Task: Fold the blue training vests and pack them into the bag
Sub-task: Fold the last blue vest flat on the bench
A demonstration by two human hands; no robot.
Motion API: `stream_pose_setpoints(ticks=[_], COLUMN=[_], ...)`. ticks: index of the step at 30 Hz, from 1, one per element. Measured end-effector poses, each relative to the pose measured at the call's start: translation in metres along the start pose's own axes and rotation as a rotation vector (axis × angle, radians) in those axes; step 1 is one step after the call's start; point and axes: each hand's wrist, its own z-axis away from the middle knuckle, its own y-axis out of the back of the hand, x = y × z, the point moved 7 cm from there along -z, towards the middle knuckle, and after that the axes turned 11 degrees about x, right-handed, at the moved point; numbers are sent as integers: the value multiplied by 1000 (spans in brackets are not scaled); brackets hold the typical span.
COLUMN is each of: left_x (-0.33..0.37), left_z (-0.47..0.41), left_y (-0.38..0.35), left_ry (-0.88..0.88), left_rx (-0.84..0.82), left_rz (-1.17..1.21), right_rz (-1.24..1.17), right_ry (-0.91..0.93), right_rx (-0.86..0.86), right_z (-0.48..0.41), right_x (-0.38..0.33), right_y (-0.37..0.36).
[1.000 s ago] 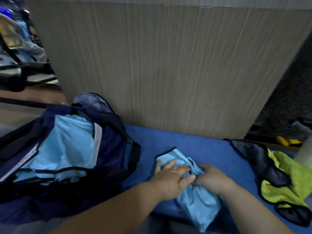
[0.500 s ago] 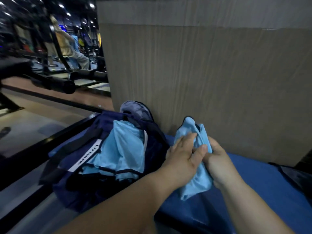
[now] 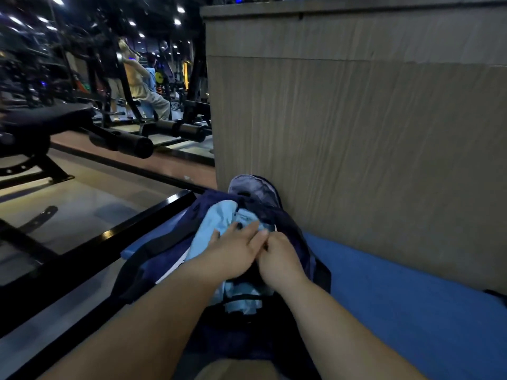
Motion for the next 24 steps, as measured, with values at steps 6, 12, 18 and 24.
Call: stream_pose_setpoints(ticks=[6, 12, 18, 24], left_x=[-12, -11, -32, -66], left_z=[-3, -7, -8, -16], left_y=[-28, -24, 20, -4], left_ry=[-224, -235, -147, 118], left_rx=[-42, 18, 460, 147], left_rz=[-32, 270, 243, -96], right_rz=[-137, -68, -49, -110], right_ry=[-261, -345, -358, -373], right_rx=[164, -20, -42, -40], right_z=[6, 8, 5, 6], right_x=[47, 53, 54, 58], right_y=[15, 0, -3, -2])
